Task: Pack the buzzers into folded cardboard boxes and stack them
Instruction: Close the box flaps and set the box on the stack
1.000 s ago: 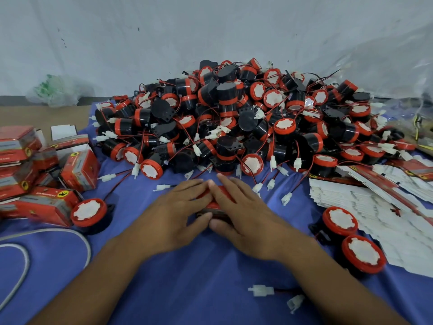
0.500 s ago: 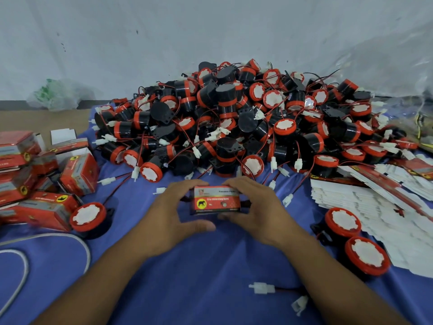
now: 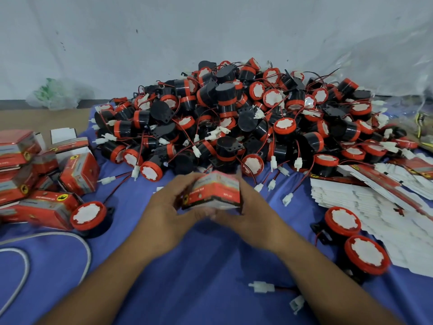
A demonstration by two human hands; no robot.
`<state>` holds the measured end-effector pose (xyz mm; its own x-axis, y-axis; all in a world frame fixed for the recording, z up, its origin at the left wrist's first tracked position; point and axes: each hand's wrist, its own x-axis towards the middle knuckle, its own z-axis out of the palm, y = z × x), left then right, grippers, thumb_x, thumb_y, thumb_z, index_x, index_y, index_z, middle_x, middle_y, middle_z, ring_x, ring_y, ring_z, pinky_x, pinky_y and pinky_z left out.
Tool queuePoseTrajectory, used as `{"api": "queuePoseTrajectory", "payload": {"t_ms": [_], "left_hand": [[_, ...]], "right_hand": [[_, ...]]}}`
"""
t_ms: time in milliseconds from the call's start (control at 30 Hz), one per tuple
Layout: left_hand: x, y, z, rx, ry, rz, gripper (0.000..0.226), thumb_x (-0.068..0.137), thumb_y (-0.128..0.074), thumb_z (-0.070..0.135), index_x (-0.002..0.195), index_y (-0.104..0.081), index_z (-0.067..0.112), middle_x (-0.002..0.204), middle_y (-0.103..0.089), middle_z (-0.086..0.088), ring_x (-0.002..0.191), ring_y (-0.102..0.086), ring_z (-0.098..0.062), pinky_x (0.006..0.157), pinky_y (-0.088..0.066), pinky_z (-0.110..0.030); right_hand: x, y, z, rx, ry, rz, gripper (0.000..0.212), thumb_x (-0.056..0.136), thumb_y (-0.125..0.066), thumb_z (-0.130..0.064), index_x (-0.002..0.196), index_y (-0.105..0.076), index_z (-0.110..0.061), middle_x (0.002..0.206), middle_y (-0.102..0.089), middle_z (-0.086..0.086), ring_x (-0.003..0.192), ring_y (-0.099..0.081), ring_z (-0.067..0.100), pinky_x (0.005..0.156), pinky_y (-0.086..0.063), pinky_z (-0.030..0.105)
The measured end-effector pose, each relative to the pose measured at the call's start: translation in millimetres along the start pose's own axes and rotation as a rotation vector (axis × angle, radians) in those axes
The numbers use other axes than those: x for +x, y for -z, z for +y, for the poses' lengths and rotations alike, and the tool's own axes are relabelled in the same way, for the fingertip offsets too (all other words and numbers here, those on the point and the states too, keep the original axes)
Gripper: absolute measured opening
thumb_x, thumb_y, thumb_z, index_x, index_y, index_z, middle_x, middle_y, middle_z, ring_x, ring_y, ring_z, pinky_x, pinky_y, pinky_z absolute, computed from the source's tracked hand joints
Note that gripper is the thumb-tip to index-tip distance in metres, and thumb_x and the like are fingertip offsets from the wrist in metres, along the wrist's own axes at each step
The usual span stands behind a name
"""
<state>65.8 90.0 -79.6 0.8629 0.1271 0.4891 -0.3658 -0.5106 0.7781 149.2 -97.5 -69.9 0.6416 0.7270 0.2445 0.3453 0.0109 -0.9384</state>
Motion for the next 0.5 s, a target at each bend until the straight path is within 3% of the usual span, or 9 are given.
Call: {"api": "queuePoseTrajectory", "payload": {"t_ms": [67,133,233,267,367,500], "left_hand": [[2,5,-4,0.337,-0.156,-0.003,0.058,0.084,-0.073,0.041,0.138,-0.050,0.035,0.126,-0.058,0.013,0.112,-0.056,-0.005,0.093,-0.046,-0.017],[5,6,-9,0.541,-0.281,-0.023,0.062,0.085,-0.072,0.041,0.141,-0.049,0.027,0.123,-0.055,0.005,0.109,-0.051,-0.012,0.095,-0.041,-0.019],[4,9,-6,0.439,-0.138,0.010,0.068,0.081,-0.076,0.046,0.140,-0.051,0.022,0.119,-0.053,0.017,0.109,-0.048,0.006,0.095,-0.035,-0.006],[5,9,-5,0.415,-0.147,0.024,0.064,0.080,-0.077,0.044,0.135,-0.055,0.021,0.119,-0.055,0.016,0.109,-0.049,0.008,0.094,-0.036,-0.006],[6,8,-1,0.467,-0.238,0.033,0.046,0.078,-0.078,0.033,0.118,-0.065,0.014,0.113,-0.062,0.004,0.103,-0.055,-0.007,0.088,-0.043,-0.016],[5,7,7,0.423,-0.130,-0.001,0.052,0.081,-0.073,0.034,0.128,-0.054,0.025,0.118,-0.055,0.009,0.108,-0.049,-0.004,0.093,-0.034,-0.005]], "right_hand": [[0,6,2,-0.239,0.020,0.011,0.087,0.084,-0.080,-0.030,0.151,-0.026,-0.031,0.143,-0.045,-0.013,0.128,-0.048,0.004,0.104,-0.046,0.029],[1,11,4,-0.400,0.110,0.051,0.082,0.083,-0.080,-0.035,0.150,-0.033,-0.031,0.138,-0.048,-0.016,0.123,-0.048,-0.001,0.101,-0.044,0.023],[5,15,7,-0.440,0.173,0.102,0.050,0.084,-0.081,-0.014,0.127,-0.058,-0.018,0.118,-0.060,-0.009,0.108,-0.056,0.002,0.095,-0.048,0.025],[5,17,7,-0.407,0.150,0.113,0.048,0.083,-0.080,-0.010,0.125,-0.059,-0.017,0.117,-0.062,-0.009,0.108,-0.057,0.003,0.095,-0.048,0.023],[4,20,8,-0.353,0.104,0.125,0.049,0.082,-0.080,-0.005,0.124,-0.060,-0.017,0.117,-0.063,-0.010,0.111,-0.059,0.005,0.097,-0.050,0.024],[4,18,7,-0.306,0.072,0.127,0.055,0.083,-0.081,-0.011,0.127,-0.054,-0.029,0.122,-0.060,-0.019,0.117,-0.055,-0.004,0.100,-0.049,0.021]]}}
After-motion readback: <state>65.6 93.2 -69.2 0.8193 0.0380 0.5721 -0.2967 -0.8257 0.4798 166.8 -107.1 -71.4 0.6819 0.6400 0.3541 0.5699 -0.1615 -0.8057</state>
